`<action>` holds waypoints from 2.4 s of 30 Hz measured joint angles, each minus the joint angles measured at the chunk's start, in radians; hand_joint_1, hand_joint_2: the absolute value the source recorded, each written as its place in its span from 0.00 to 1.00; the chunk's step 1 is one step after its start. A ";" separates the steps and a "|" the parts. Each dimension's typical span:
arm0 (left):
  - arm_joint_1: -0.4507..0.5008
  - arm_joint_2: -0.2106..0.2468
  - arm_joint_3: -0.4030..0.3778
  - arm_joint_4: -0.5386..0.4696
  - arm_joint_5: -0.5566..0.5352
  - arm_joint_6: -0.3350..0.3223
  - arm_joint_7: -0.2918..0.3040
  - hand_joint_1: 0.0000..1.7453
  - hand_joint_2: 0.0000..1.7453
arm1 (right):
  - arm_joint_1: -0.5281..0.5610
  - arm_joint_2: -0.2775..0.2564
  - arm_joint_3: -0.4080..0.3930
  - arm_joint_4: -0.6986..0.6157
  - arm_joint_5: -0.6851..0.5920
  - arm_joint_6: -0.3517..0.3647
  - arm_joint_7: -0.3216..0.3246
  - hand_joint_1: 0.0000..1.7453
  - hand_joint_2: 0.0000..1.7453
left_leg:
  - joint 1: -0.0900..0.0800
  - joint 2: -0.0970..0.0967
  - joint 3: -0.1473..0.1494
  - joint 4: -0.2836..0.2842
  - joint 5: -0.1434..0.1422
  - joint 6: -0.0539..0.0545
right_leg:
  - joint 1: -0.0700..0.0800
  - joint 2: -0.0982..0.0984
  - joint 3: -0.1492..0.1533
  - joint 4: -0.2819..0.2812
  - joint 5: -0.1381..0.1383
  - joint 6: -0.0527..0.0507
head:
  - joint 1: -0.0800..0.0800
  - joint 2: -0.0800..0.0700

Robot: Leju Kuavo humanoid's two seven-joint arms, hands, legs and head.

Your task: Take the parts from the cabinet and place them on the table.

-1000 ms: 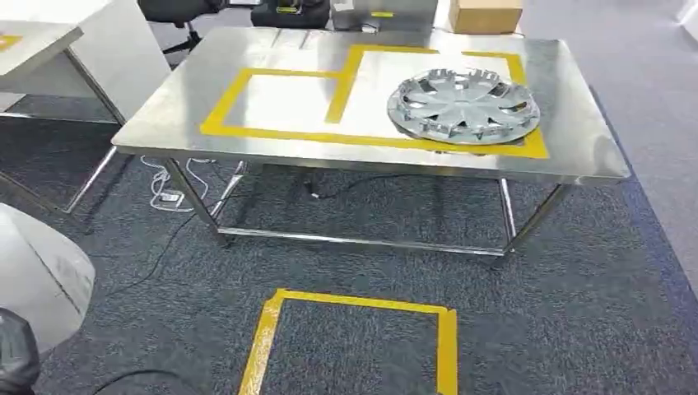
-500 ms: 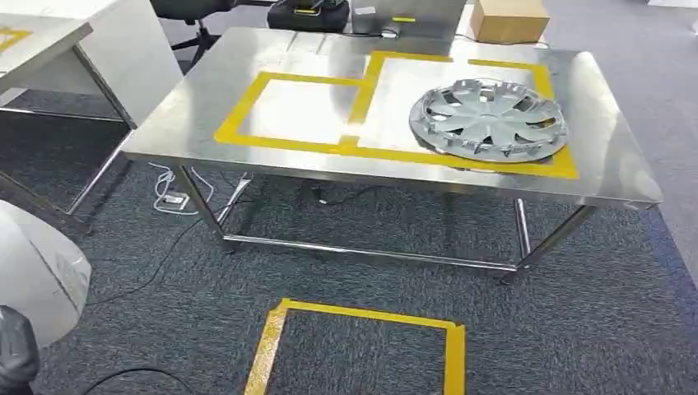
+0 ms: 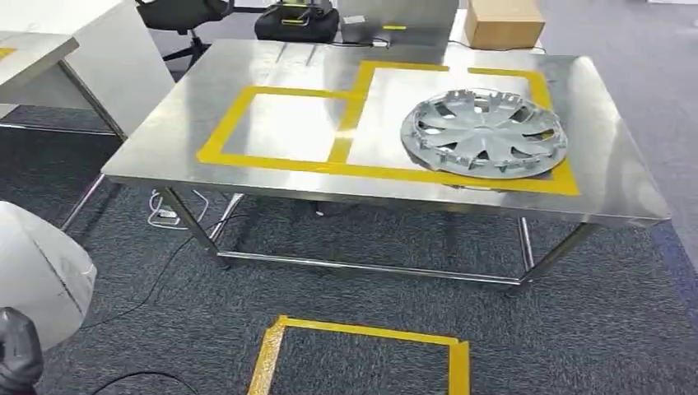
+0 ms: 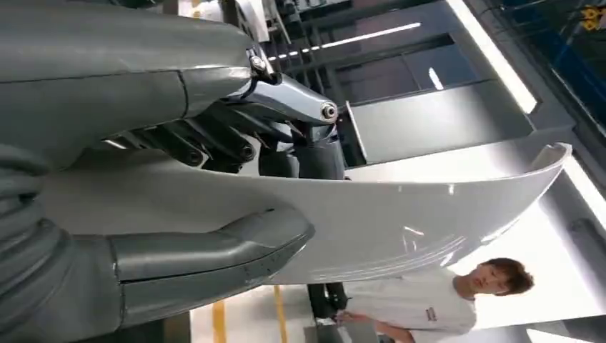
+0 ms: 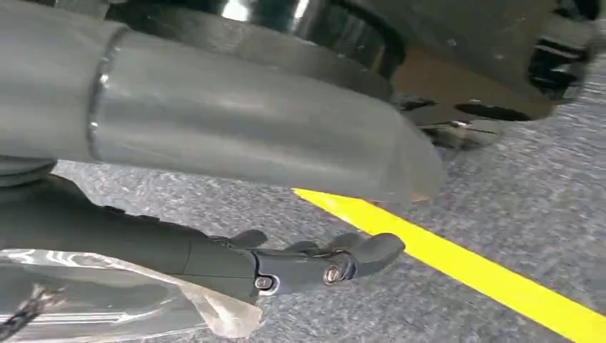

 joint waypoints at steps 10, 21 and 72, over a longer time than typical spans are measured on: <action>0.005 -0.001 -0.001 0.000 -0.002 0.004 -0.001 1.00 1.00 | -0.009 0.001 -0.019 -0.001 -0.024 -0.004 -0.003 0.00 0.00 | 0.005 0.006 0.065 -0.037 -0.007 0.049 | 0.001 -0.003 -0.196 0.280 -0.118 0.039 | 0.010 0.000; 0.007 0.000 -0.002 -0.002 -0.006 0.011 -0.001 1.00 1.00 | -0.005 0.003 -0.046 -0.002 -0.043 0.001 -0.008 0.00 0.00 | -0.010 0.029 0.156 0.002 -0.078 0.014 | 0.016 -0.026 -0.115 0.003 0.095 -0.032 | -0.005 0.000; -0.361 0.365 -0.117 0.176 -0.720 0.322 0.237 1.00 1.00 | -0.031 0.003 -0.006 -0.005 0.073 0.085 0.056 0.00 0.00 | 0.015 0.007 0.050 -0.084 0.047 0.032 | -0.006 -0.003 -0.234 0.267 -0.032 0.043 | 0.007 0.000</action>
